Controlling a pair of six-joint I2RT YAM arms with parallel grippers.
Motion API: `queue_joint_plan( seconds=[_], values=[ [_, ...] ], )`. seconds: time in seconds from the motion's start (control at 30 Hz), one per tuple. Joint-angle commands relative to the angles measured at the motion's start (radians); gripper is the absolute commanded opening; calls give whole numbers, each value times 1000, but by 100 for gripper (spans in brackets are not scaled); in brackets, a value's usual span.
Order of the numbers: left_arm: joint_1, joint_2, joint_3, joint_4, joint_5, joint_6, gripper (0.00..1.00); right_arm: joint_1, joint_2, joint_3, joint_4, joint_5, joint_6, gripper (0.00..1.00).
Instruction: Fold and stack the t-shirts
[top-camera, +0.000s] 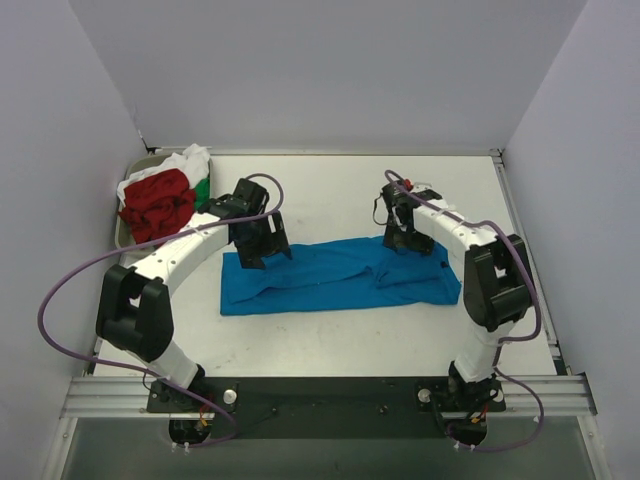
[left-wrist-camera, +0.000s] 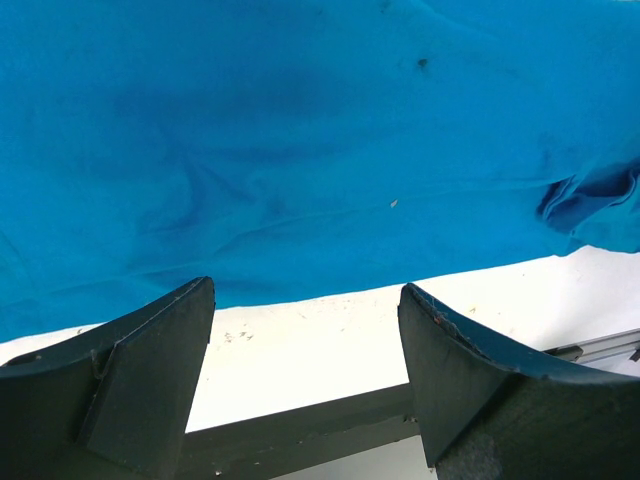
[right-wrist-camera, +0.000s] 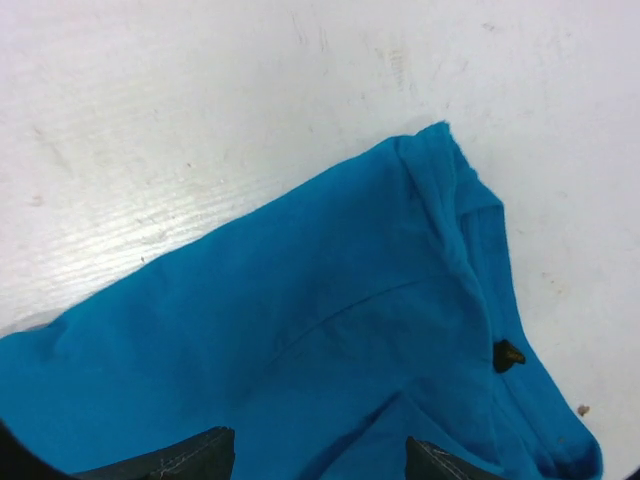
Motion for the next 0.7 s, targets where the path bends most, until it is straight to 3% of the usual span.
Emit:
queue_joint_plan(
  seconds=[0.0, 0.3, 0.67],
  values=[
    [-4, -42, 12, 22, -1, 6, 84, 4, 46, 18, -35, -26, -35, 67],
    [-7, -36, 9, 28, 2, 3, 84, 9, 6, -97, -6, -23, -31, 66],
    [-27, -22, 6, 39, 2, -6, 84, 27, -170, -249, -19, 9, -11, 65]
  ],
)
